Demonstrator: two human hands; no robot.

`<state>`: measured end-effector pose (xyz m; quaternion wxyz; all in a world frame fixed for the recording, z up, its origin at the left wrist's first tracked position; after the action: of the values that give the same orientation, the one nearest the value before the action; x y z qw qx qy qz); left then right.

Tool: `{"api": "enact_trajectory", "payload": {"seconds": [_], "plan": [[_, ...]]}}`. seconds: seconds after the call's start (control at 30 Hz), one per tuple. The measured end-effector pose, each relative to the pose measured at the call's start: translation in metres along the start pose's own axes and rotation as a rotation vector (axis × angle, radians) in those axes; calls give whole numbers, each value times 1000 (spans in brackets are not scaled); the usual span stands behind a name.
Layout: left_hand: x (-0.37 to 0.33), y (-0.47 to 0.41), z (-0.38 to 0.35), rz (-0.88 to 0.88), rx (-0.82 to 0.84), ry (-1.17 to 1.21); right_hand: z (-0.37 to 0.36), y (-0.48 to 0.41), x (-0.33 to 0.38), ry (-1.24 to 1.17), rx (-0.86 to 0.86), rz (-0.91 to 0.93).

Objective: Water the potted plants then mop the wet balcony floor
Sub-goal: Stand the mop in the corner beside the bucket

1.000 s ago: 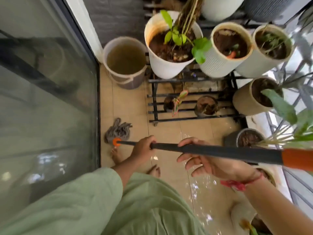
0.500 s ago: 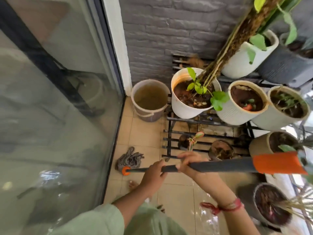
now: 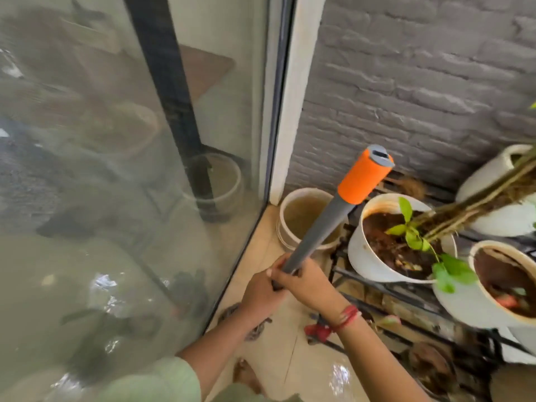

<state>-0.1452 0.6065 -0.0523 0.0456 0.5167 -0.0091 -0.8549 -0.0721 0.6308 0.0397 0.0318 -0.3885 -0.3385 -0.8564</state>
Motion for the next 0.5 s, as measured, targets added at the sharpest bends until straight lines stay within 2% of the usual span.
{"api": "enact_trajectory", "payload": {"seconds": [0.07,0.17,0.2,0.27,0.37,0.5], "plan": [[-15,-14,27,-49,-99,123,-3,-8,14,-39,8,55],[-36,-17,86,-148,-342,126,11,-13,15,-395,-35,24],[-45,-16,107,-177,-432,109,14,-15,8,-423,-61,-12],[-68,-15,144,-235,-568,137,-2,-27,-6,-309,-25,-111],[-107,-23,179,-288,-628,291,-51,-39,-10,-121,128,-205],[-146,-22,204,-378,-599,340,-99,-55,31,24,203,-87]]}}
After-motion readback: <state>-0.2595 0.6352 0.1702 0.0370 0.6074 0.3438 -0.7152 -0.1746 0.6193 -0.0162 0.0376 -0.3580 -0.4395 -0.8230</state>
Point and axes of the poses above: each hand's wrist, its own y-axis away from the middle knuckle, its own z-axis out of the back of the hand, x = y × z, the point moved 10 cm from there along -y, towards the middle knuckle, and after that the axes turned 15 degrees about -z, right-handed, at the moved point
